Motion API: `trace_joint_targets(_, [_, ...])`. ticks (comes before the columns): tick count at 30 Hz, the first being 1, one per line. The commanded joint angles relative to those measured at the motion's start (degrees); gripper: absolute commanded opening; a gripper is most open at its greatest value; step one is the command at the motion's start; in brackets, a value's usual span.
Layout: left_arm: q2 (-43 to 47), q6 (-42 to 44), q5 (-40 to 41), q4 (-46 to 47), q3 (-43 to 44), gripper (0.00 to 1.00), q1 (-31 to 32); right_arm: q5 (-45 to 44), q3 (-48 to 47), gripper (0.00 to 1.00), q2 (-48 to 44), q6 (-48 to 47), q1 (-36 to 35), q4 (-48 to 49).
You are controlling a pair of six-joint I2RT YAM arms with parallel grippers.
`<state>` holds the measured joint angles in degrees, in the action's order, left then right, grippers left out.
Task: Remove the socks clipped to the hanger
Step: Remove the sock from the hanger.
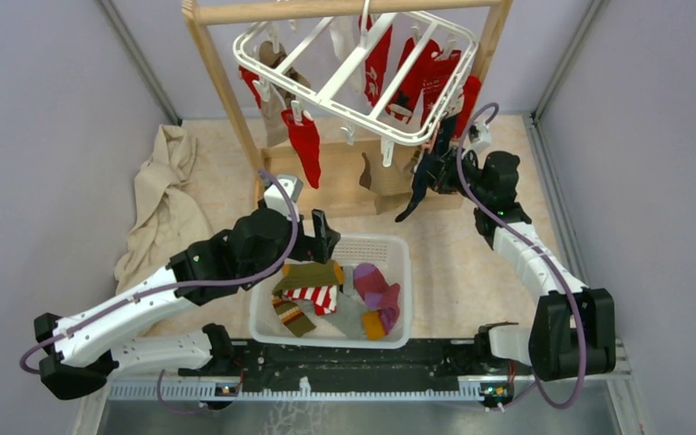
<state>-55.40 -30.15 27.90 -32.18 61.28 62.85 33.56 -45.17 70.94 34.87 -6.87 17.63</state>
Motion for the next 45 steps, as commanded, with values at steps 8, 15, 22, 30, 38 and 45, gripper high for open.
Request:
trace_joint_targets(8, [-1.1,1.0,-4.0,2.0,2.6,0.99,-0.1,-3.7,-4.1,0.0,-7.9,-4.5,-0.7,-7.0])
trace_joint_targets(15, [-5.0,0.4,-9.3,3.4,5.6,0.99,0.1,-10.1,-8.1,0.0,-17.3,-9.7,-0.7,-24.2])
trace_joint_targets(22, [-5.5,-0.7,-8.5,5.1,8.6,0.99,3.5,-11.5,-11.0,0.0,-23.4,-10.3,-0.7,-35.1])
trace_joint_targets(30, [-5.6,-2.2,-7.3,7.5,10.8,0.99,8.0,-11.3,-12.0,0.0,-29.9,-9.3,-0.7,-42.4])
trace_joint_targets(38, [-8.5,-2.4,-6.0,8.1,14.7,0.99,12.4,-6.5,-14.0,0.0,-32.3,-7.2,-0.7,-44.6])
trace_joint_targets(45, [-11.2,-2.3,-3.9,9.4,16.9,0.99,17.0,-3.6,-16.7,0.0,-32.1,-5.7,-0.8,-45.3])
